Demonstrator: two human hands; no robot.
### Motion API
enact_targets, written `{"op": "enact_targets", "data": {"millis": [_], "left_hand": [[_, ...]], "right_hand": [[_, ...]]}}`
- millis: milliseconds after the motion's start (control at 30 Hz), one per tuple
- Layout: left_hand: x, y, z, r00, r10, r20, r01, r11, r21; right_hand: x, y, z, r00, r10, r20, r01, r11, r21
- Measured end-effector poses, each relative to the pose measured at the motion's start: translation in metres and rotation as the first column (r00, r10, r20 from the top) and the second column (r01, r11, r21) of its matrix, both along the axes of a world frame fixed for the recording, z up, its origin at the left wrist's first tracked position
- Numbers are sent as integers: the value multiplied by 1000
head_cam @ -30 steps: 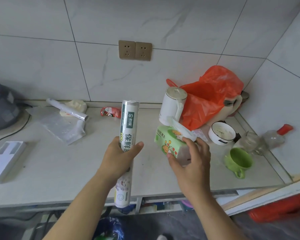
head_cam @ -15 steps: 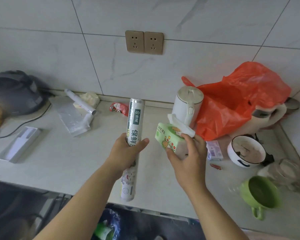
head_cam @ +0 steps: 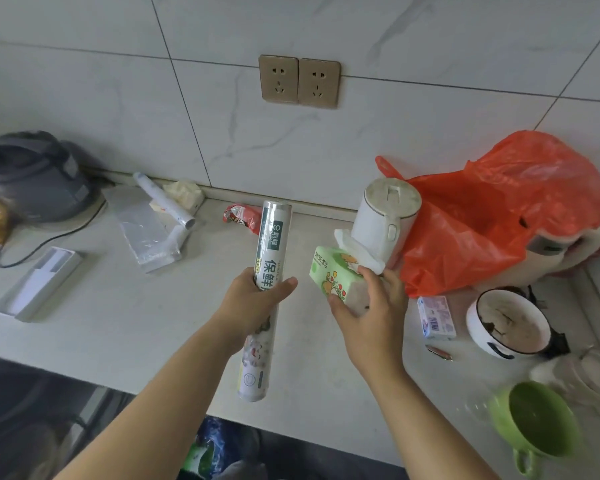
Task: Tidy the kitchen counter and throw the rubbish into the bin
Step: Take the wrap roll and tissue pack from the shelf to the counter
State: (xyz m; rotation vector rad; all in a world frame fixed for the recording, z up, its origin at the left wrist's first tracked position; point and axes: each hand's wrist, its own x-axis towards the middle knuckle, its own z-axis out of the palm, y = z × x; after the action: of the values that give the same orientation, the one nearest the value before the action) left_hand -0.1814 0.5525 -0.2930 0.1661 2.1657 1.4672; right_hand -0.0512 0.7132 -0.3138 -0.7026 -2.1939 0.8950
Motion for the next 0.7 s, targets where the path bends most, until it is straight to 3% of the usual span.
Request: {"op": "enact_targets", "data": {"millis": [367,567,700], "left_hand": [[-78,7,-59,978,-51,203,53,999,-7],[-131,36,-93,923,-33,384,4,997,76],[-155,55,-120,917,-88,388,73,996,54]], "right_hand": [[-72,-7,-35,979,-145,143,137,988,67],[-128,-8,-71,952,-207,226,200,978,55],[-143,-13,-95,927,-205,314,199,979,50]]}}
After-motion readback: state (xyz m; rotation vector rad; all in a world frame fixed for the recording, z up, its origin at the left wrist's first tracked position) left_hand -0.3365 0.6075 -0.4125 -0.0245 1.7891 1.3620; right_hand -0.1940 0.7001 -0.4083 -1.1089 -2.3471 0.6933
